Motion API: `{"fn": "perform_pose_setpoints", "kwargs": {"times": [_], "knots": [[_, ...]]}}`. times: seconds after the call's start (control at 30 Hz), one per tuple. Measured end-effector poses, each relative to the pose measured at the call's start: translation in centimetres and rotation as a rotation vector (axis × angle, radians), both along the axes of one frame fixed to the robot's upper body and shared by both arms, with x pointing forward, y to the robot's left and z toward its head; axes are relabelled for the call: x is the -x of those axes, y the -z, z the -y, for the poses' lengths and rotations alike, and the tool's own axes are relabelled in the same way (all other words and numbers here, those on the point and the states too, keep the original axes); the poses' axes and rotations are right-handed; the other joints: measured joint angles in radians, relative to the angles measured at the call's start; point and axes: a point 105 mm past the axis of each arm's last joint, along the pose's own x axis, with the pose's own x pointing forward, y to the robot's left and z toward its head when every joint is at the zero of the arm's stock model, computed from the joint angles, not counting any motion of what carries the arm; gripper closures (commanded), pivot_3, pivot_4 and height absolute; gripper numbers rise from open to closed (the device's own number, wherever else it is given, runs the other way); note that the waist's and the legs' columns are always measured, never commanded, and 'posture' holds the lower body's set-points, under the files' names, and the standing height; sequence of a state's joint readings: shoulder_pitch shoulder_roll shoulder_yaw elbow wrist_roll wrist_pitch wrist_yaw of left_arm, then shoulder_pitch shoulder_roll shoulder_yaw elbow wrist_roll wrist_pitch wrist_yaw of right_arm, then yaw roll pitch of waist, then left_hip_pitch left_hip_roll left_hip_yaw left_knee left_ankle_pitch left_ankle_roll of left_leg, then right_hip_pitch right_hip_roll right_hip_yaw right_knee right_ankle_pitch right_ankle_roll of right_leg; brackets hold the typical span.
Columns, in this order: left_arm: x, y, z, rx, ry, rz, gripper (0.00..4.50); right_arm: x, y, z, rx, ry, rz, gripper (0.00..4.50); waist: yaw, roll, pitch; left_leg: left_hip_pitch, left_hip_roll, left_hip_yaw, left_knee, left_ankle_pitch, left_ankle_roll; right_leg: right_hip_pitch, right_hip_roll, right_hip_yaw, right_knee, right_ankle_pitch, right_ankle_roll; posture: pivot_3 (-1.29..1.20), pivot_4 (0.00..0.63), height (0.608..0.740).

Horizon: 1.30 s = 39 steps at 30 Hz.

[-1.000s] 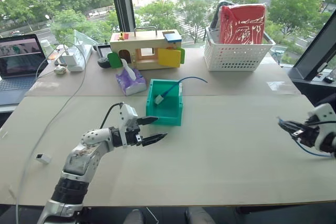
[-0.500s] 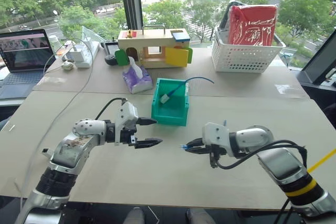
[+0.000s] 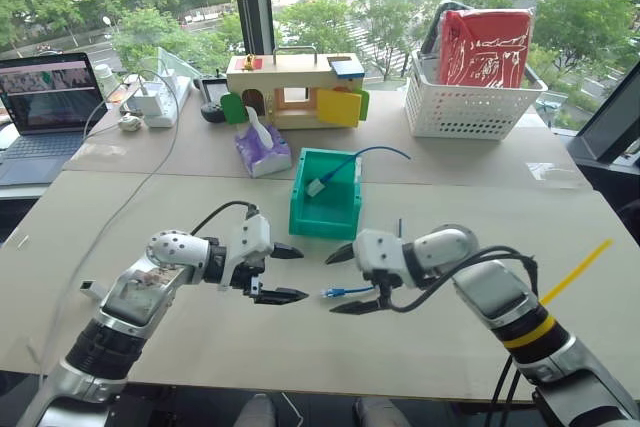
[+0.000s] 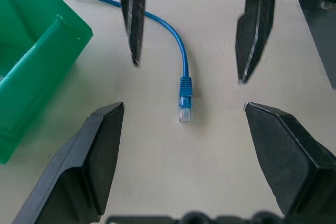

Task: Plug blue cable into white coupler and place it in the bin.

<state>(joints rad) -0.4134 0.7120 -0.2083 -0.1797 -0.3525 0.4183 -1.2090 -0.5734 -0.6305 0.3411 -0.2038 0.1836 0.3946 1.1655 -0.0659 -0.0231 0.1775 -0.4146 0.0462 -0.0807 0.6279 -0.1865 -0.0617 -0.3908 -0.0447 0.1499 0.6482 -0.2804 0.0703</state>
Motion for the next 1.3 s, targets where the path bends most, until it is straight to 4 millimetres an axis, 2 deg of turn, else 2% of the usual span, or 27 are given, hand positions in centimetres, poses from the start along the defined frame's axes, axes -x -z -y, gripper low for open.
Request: {"fn": "perform_pose_setpoints", "kwargs": {"times": [0.1,0.3,0.43,0.63,0.67,0.73,0.9,0.93,1.0,1.03,1.1,1.2,1.27,1.3], "knots": [[0.0,0.5,1.0,0.017,0.028,-0.001,0.59,1.1,-1.2,2.0,-0.002,0.063,-0.032,0.08,0.009,0.0,0.0,0.0,0.0,0.0,0.0,0.0,0.0,0.0,0.0,-0.001,0.0,0.0,0.0,0.0,0.15,0.74],[-0.4,3.0,3.2,0.046,0.042,-0.047,0.59,2.5,-1.2,6.4,0.059,0.271,-0.081,0.08,0.02,0.0,0.0,0.0,0.0,0.0,0.0,0.0,0.0,0.0,0.0,0.0,0.0,-0.001,0.001,0.0,0.15,0.74],[-0.7,5.0,3.5,-0.006,0.053,-0.061,0.59,3.5,-1.0,6.9,0.028,0.352,-0.108,0.08,0.013,0.0,0.0,0.0,0.0,0.0,0.001,0.0,0.0,0.0,0.0,0.0,0.0,-0.002,0.002,0.0,0.15,0.74],[-1.1,5.1,4.1,-0.026,0.078,-0.037,0.59,4.5,-1.8,6.4,0.016,0.378,-0.089,0.08,0.017,0.0,0.0,0.0,0.0,0.0,0.001,0.0,0.0,0.0,0.0,0.0,0.0,-0.002,0.004,0.0,0.15,0.74],[-1.2,5.2,4.2,-0.029,0.078,-0.027,0.99,4.6,-1.7,6.5,0.018,0.393,-0.097,0.0,0.019,0.0,0.0,0.0,0.0,0.0,0.001,0.0,0.0,0.001,0.0,0.0,0.0,-0.002,0.004,0.0,0.15,0.74],[-1.3,5.2,4.2,-0.035,0.077,-0.021,1.35,4.6,-1.6,6.6,0.016,0.402,-0.106,0.0,0.02,0.0,0.0,0.0,0.0,0.0,0.001,0.0,0.0,0.001,0.0,0.0,0.0,-0.002,0.004,0.0,0.15,0.74],[-1.5,5.2,4.1,-0.053,0.072,-0.03,3.17,4.9,-1.1,7.6,0.09,0.448,-0.119,0.0,0.02,0.0,0.0,0.0,0.0,0.0,0.001,0.0,0.0,0.001,0.0,0.0,0.0,-0.002,0.004,0.0,0.15,0.74],[-1.5,5.2,4.1,-0.053,0.074,-0.045,3.42,4.9,-1.0,8.0,0.117,0.464,-0.11,0.0,0.02,0.0,0.0,0.0,0.0,0.0,0.001,0.0,0.0,0.001,0.0,0.0,0.0,-0.002,0.004,0.0,0.15,0.74],[-1.1,5.1,4.2,-0.055,0.089,-0.075,4.25,4.8,-0.8,8.6,0.146,0.498,-0.101,0.0,0.02,0.0,0.0,0.0,0.0,0.0,0.001,0.0,0.0,0.001,0.0,0.0,0.0,-0.003,0.005,0.0,0.15,0.74],[-0.9,5.1,4.4,-0.056,0.097,-0.086,4.44,4.9,-0.6,8.7,0.151,0.511,-0.109,0.0,0.02,0.0,0.0,0.0,0.0,0.0,0.001,0.0,0.0,0.001,0.0,0.0,0.0,-0.003,0.005,0.0,0.15,0.74],[-0.4,5.2,5.0,-0.06,0.131,-0.108,4.44,5.2,-0.3,8.9,0.155,0.539,-0.143,0.0,0.021,0.0,0.0,-0.001,0.0,0.0,0.001,0.0,0.0,0.0,0.0,0.0,0.0,-0.003,0.005,0.0,0.15,0.74],[0.2,4.6,6.3,-0.022,0.171,-0.121,4.44,5.5,-1.0,10.1,0.125,0.625,-0.199,0.0,0.024,-0.001,0.0,-0.001,0.0,0.0,0.002,0.0,0.0,0.001,0.0,0.0,0.0,-0.002,0.003,0.0,0.15,0.74],[-0.7,2.3,9.0,0.083,0.166,-0.048,4.44,7.3,-1.1,12.5,0.044,0.726,-0.38,0.0,0.046,-0.002,0.001,-0.003,-0.001,-0.002,0.004,0.0,0.001,0.002,0.0,-0.002,-0.001,0.0,0.0,0.0,0.15,0.74],[-1.2,1.1,9.5,0.119,0.155,-0.008,4.44,7.8,-1.2,13.0,0.021,0.75,-0.427,0.0,0.051,-0.002,0.001,-0.004,-0.001,-0.002,0.005,-0.001,0.001,0.002,0.0,-0.002,-0.001,0.0,0.0,0.0,0.15,0.74]]}}
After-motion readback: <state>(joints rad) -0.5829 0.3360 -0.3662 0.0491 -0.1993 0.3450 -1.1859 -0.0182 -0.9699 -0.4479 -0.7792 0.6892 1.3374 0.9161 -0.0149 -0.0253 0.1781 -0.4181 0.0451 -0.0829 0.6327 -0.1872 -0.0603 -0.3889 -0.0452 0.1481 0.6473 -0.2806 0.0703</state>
